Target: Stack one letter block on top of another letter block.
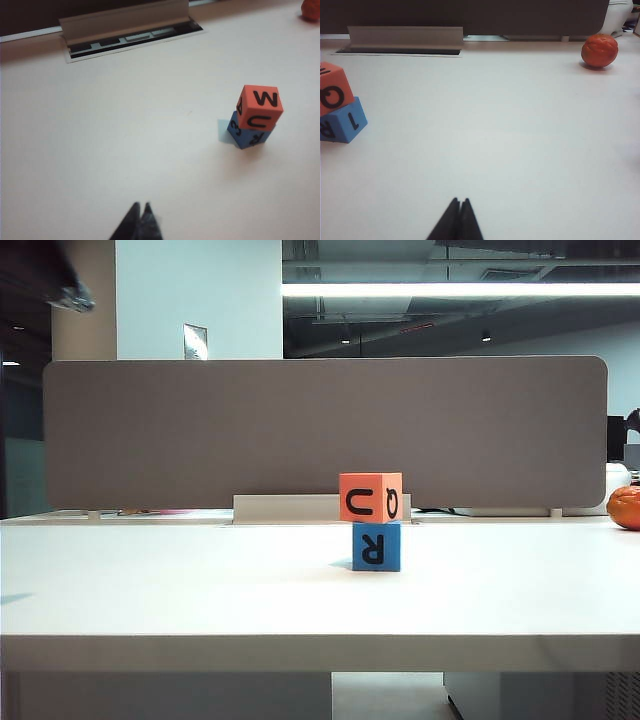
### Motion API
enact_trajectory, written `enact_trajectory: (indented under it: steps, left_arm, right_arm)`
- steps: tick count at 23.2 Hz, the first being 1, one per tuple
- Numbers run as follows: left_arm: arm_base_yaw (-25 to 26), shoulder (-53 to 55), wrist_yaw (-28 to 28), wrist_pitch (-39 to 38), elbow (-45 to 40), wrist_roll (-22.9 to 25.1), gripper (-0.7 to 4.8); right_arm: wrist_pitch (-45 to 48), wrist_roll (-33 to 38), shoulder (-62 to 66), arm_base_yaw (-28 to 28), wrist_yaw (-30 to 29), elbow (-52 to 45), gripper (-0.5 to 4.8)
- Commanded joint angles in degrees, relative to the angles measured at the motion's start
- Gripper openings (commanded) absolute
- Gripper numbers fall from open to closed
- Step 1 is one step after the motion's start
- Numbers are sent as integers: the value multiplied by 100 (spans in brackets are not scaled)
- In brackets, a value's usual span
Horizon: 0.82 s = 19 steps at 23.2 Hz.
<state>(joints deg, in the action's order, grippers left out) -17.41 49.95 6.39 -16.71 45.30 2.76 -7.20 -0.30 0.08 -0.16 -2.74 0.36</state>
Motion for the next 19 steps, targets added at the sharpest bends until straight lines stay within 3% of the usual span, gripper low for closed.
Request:
enact_trajectory:
  steps: [1,11,19]
  left_arm:
    - [-4,-522,-17,118,-363,-149,-6]
    - [-4,-2146,7,79,-1456,-149,-6]
    - [-4,-2621,7,-39,-1596,-149,-6]
  right_arm:
    - [85,-20,-9,0,96,-33,-8]
    - [4,-15,-9,4,92,-33,-8]
    - [7,-15,-11,4,92,-33,-8]
